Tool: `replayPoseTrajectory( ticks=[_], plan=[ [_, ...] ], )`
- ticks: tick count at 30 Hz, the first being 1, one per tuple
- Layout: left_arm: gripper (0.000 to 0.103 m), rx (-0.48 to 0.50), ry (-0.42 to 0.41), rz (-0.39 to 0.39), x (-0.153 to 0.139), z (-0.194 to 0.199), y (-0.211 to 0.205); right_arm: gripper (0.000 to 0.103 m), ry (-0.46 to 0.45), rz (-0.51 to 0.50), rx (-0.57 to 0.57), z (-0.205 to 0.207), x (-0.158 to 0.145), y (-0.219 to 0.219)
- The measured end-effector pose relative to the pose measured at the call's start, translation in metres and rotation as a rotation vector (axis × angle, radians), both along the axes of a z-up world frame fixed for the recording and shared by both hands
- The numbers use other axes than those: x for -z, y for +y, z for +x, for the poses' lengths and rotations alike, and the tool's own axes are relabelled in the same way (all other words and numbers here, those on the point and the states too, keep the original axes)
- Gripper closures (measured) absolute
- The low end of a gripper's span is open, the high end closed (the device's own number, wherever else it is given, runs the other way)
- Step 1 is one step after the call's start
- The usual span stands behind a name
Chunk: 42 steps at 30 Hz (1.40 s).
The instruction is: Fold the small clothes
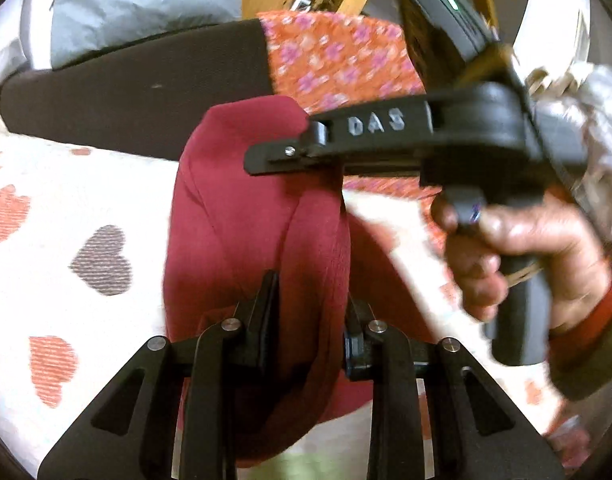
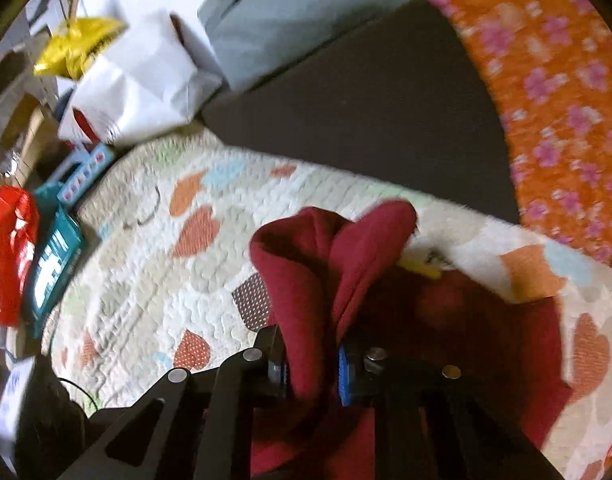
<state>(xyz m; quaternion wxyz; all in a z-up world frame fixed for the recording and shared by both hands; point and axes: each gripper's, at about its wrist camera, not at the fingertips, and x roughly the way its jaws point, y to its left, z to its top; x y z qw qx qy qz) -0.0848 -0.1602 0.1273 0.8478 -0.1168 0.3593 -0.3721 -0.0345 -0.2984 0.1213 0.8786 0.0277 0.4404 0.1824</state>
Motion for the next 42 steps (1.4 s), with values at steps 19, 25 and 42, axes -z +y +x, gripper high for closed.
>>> replayPoseTrajectory(
  ticks=[19,25,42],
  plan=[
    [0.072,0.209,-0.018,0.212,-0.005,-0.065,-0.075,0.081,0.008,-0.058,0.364,-0.034,0.063,-0.158],
    [0.07,0.073,-0.025,0.261,0.003,-0.059,-0.023,0.075,-0.027,0.119,0.448,-0.075,0.022,-0.19],
    [0.07,0.125,0.001,0.372,0.044,-0.059,-0.047,0.092,0.016,-0.063,0.207,-0.151,0.041,-0.11]
  ],
)
